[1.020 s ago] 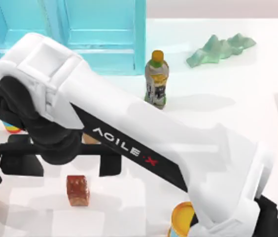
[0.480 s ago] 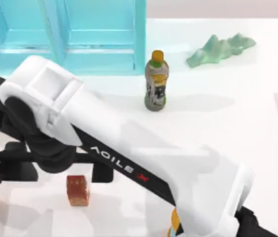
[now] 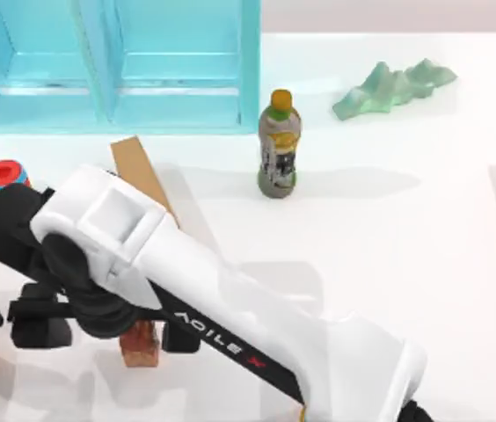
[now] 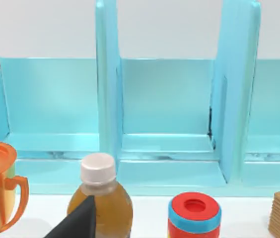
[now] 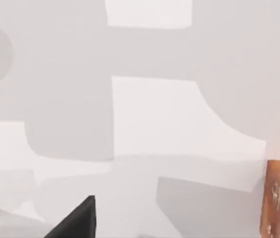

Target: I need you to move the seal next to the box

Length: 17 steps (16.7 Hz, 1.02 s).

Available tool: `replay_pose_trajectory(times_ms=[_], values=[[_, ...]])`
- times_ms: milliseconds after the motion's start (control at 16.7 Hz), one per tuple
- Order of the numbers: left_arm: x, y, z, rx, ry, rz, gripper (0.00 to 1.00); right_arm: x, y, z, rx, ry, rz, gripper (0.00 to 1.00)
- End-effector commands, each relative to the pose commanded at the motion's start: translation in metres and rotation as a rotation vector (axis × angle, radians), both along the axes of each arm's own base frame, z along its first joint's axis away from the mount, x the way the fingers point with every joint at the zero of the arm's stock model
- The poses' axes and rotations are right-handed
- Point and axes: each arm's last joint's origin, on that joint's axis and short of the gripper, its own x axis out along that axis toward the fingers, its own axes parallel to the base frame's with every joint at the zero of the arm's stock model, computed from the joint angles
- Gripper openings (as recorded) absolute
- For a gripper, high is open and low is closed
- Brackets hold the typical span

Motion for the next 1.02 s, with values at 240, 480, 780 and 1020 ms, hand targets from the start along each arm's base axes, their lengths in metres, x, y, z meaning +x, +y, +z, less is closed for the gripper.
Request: replay_pose_trajectory(times_ms=[240, 480, 780, 1020], values=[[0.0000, 0.0000, 0.0000, 0.000, 0.000, 0.000, 1.00, 0.0000, -0.0002, -0.0011, 0.000, 0.000, 0.000, 1.00], [0.0000, 0.0000, 0.0000, 0.000, 0.000, 0.000, 1.00, 0.0000, -0.0002, -0.0011, 0.000, 0.000, 0.000, 0.70], [0.0000, 0.0000, 0.0000, 0.000, 0.000, 0.000, 1.00, 0.0000, -0.0002, -0.0011, 0.000, 0.000, 0.000, 0.32], [0.0000, 0.0000, 0.0000, 0.000, 0.000, 0.000, 1.00, 0.0000, -0.0002, -0.0011, 0.000, 0.000, 0.000, 0.02]])
